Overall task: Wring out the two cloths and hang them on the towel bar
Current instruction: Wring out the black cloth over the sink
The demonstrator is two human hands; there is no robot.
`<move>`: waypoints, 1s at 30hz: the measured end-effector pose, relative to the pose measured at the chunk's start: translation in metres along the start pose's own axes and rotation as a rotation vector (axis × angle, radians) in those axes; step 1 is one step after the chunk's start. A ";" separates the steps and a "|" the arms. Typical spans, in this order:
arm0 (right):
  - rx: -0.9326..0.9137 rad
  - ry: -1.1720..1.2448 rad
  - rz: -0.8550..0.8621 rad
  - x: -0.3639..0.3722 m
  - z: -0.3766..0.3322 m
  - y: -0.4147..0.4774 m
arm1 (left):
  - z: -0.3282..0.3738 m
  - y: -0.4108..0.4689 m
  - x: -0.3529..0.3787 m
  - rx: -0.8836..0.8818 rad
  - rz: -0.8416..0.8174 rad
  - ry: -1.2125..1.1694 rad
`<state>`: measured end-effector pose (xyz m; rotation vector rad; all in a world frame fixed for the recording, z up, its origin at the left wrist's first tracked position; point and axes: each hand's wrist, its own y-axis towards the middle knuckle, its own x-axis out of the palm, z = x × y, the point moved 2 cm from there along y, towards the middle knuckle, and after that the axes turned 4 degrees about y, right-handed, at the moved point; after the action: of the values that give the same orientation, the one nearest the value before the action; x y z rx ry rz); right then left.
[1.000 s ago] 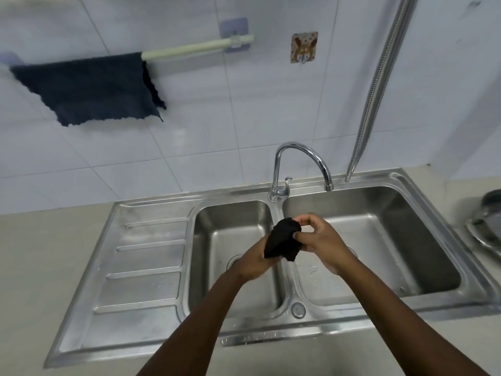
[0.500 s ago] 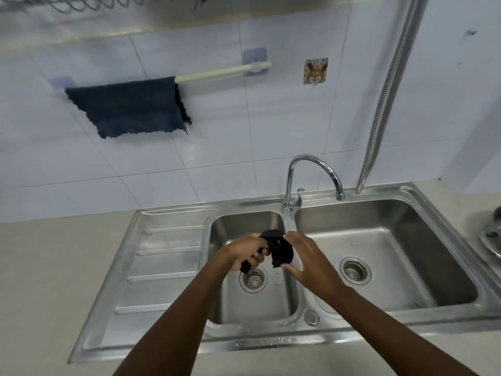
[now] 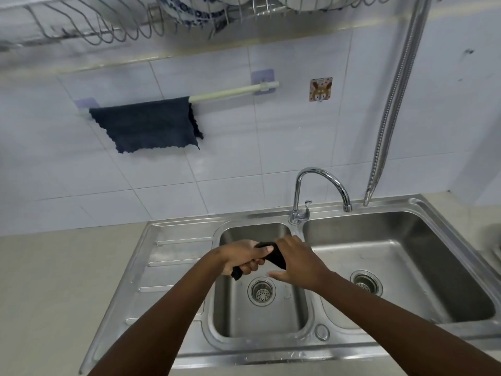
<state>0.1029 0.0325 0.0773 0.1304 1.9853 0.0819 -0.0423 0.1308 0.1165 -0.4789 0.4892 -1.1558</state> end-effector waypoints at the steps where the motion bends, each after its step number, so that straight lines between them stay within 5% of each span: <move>1: 0.023 -0.041 -0.035 -0.001 0.000 0.002 | 0.001 -0.002 0.000 0.003 0.033 0.135; 6: 0.082 -0.122 -0.082 -0.011 -0.003 0.023 | 0.003 0.006 -0.003 0.120 0.312 0.736; 16: 0.148 0.045 -0.188 -0.018 -0.008 0.030 | -0.014 0.015 -0.004 0.301 0.583 1.022; 20: 0.091 -0.036 -0.054 -0.022 -0.007 0.026 | -0.015 0.016 -0.008 0.276 0.496 0.866; 26: -0.108 -0.118 0.096 -0.035 -0.004 0.025 | -0.004 0.001 -0.013 -0.013 0.077 -0.008; 30: 0.012 -0.063 0.016 -0.035 -0.008 0.024 | 0.003 -0.003 -0.021 0.085 0.093 0.326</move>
<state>0.1114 0.0521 0.1148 0.1551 1.9221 0.0761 -0.0498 0.1499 0.1233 -0.1909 0.7326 -1.1647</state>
